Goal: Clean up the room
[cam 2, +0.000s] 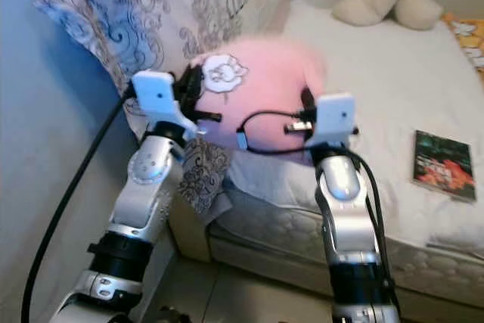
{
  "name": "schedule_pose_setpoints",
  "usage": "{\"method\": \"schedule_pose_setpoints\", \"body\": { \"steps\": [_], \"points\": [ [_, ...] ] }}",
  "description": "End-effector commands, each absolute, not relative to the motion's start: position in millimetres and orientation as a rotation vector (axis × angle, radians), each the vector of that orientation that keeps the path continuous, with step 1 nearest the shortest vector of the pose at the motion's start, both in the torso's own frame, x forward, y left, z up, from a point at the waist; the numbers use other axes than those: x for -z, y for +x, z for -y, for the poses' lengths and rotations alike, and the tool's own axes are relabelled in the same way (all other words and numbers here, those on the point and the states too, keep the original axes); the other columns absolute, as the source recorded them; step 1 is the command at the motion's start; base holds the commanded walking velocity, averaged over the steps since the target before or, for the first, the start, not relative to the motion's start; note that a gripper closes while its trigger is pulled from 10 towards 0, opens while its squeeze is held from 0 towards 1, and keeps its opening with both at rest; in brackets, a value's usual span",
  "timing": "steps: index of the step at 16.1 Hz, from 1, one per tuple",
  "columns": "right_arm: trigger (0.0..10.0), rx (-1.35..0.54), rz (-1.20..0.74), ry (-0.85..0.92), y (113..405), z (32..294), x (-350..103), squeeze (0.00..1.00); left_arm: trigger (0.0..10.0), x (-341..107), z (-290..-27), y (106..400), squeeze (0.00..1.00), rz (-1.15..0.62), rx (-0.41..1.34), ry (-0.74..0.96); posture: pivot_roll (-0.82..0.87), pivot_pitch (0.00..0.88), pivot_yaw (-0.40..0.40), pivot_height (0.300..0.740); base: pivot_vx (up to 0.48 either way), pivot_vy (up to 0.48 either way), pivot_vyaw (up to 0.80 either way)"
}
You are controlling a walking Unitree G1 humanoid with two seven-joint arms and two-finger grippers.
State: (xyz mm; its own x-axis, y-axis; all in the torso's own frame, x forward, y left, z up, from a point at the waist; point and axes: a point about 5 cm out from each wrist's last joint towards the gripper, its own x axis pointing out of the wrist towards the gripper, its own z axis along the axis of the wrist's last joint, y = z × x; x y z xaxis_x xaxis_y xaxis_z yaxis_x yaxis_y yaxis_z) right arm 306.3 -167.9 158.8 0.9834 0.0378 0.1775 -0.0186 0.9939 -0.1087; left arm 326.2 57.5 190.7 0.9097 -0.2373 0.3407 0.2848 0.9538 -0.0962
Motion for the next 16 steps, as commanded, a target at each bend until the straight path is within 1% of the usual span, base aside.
{"method": "schedule_pose_setpoints", "body": {
  "steps": [1,5,14,16],
  "points": [
    [0.0,0.012,0.199,-0.11,303.4,171.7,-167.2,0.0,10.0,-206.0,-58.4,326.2,0.0,0.38,0.275,-0.13,-0.14,0.0,0.027,0.735,0.465,0.0,0.0],
    [0.0,-0.013,0.18,-0.143,302.4,166.3,-176.4,0.0,10.0,-210.6,-54.6,322.4,0.0,0.35,0.287,-0.117,-0.15,0.0,0.035,0.735,0.465,0.0,0.0],
    [0.0,-0.076,0.157,-0.169,318.3,160.7,-180.0,0.0,10.0,-203.6,-52.5,330.6,0.0,0.274,0.257,-0.133,-0.15,0.0,0.04,0.735,0.475,0.0,0.0],
    [0.0,-0.081,0.158,-0.173,321.3,160.1,-180.6,0.0,10.0,-202.4,-45.3,332.1,0.0,0.257,0.266,-0.136,-0.15,0.0,0.04,0.735,0.48,0.0,0.0]
  ]
}}
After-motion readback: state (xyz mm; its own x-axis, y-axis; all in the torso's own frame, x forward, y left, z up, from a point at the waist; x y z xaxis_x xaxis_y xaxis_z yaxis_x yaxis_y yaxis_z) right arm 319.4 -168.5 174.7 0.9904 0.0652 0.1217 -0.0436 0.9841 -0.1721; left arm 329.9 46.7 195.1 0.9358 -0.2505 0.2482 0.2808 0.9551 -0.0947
